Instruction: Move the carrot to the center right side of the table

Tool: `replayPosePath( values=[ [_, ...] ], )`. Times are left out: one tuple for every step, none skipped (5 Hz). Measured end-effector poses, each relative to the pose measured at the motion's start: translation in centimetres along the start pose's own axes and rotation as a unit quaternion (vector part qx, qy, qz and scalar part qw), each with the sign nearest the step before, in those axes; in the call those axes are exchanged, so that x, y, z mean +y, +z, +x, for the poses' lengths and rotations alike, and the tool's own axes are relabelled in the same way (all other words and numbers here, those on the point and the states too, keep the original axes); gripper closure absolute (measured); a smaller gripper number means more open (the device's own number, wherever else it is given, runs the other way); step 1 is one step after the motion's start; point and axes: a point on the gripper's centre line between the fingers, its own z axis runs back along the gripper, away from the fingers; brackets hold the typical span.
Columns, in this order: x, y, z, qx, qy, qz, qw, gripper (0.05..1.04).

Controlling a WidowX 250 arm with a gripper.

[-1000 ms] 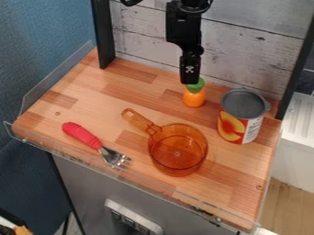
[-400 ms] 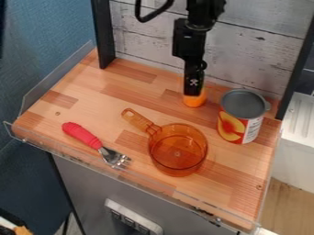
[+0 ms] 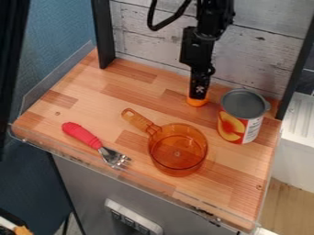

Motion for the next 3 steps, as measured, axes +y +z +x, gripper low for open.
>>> replayPosePath(
  values=[
    [-0.1, 0.3, 0.0, -0.001, -0.005, 0.013, 0.9999, 0.462],
    [-0.1, 0.5, 0.7, 0.003, -0.004, 0.029, 0.9996, 0.462],
    [-1.0, 1.7, 1.5, 0.024, 0.011, 0.039, 0.9989, 0.462]
  ],
)
